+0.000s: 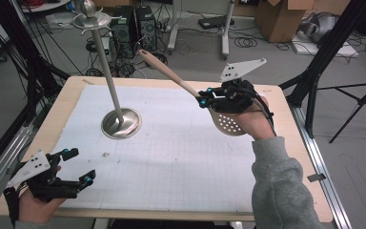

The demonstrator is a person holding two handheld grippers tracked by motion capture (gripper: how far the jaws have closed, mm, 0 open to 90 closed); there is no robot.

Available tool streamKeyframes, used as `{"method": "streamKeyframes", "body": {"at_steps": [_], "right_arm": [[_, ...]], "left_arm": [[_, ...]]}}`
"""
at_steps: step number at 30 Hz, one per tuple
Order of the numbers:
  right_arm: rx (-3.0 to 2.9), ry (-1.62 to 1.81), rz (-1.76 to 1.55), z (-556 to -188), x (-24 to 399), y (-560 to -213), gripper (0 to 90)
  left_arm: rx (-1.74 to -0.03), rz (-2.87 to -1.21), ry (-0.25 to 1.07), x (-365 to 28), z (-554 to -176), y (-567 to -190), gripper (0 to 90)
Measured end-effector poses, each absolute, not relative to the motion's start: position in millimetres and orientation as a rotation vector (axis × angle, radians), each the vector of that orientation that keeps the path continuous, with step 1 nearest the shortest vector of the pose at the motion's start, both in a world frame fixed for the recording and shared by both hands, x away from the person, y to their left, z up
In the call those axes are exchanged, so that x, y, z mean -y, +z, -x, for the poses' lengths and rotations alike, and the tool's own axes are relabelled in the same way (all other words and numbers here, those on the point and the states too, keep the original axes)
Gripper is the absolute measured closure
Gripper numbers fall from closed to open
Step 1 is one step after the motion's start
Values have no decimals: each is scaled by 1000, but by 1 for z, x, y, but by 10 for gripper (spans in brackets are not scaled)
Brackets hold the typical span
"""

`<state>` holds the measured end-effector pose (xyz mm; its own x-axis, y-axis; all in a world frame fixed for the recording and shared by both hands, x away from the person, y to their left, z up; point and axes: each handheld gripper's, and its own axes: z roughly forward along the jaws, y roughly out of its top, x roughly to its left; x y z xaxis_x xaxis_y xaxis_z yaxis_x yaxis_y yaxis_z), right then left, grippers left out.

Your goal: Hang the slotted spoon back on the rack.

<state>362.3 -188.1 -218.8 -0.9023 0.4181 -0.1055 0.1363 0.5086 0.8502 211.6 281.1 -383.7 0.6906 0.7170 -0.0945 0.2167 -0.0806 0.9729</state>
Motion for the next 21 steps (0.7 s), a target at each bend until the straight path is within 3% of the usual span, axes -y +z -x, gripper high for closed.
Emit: {"method": "streamKeyframes", "body": {"at_steps": [21], "right_arm": [[-2427,1412,-429,-371,157,-193,784]], "left_arm": [[-793,-1609,511,-293,-202,-381,25]]}}
